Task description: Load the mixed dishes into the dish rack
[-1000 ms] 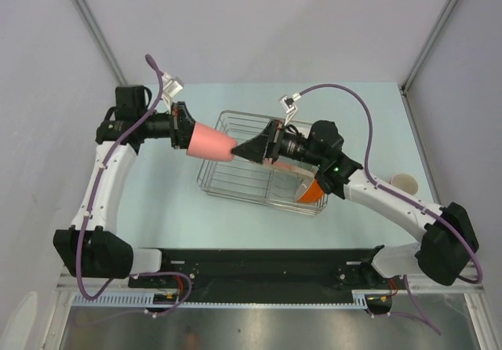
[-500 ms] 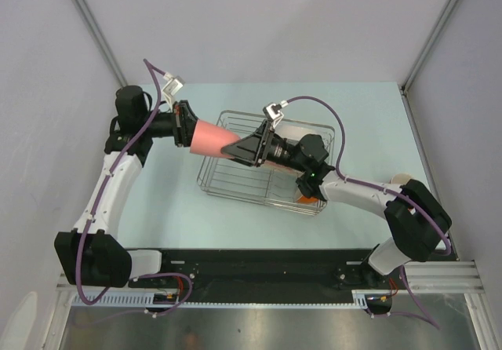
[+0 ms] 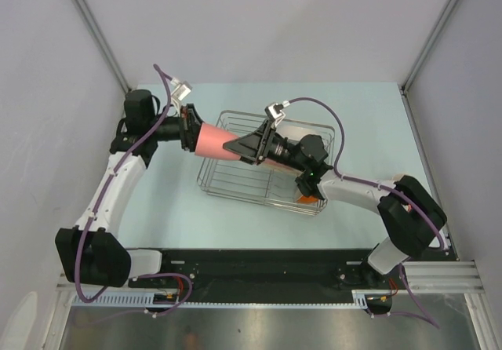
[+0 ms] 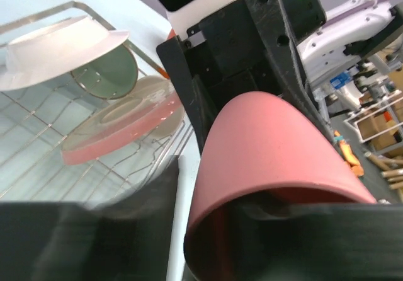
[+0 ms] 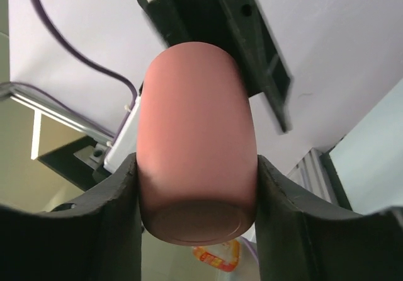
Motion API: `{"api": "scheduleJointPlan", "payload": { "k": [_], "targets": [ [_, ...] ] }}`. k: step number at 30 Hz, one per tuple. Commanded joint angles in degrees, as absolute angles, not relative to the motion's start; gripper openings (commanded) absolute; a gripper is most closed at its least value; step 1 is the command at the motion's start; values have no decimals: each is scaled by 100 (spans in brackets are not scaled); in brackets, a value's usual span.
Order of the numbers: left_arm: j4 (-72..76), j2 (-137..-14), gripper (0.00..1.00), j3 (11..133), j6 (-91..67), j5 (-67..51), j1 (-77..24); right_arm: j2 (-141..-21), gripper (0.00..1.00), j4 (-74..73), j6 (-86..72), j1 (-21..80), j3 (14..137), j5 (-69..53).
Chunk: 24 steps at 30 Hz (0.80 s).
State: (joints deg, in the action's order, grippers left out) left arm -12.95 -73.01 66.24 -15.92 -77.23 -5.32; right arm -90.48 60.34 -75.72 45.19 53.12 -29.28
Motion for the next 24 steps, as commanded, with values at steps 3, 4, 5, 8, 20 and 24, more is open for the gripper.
{"api": "scheduleJointPlan", "payload": {
  "k": [3, 4, 5, 8, 20, 24],
  "targets": [
    [-3229, -7637, 74, 7196, 217, -7111, -519, -8685, 0, 6023, -7359, 4237, 5379, -3085],
    [-3391, -7690, 86, 7268, 368, -7058, -449, -8527, 0, 5255, -6843, 4097, 5414, -3059],
    [-3480, -7699, 92, 7295, 447, -7075, -361, -8143, 0, 4751, -6438, 4044, 5475, -3015],
    [-3463, -7664, 100, 7251, 466, -7084, 148, -7666, 0, 2125, -4624, 3903, 6290, -2586],
    [-2628, -7435, 100, 5529, 1414, -5256, 457, -10684, 0, -4049, -1539, 4534, 11298, 525],
    [-2453, -7576, 100, 5099, 1582, -5054, 395, -12337, 0, -5464, -1117, 4798, 13984, 1448]
  ]
}}
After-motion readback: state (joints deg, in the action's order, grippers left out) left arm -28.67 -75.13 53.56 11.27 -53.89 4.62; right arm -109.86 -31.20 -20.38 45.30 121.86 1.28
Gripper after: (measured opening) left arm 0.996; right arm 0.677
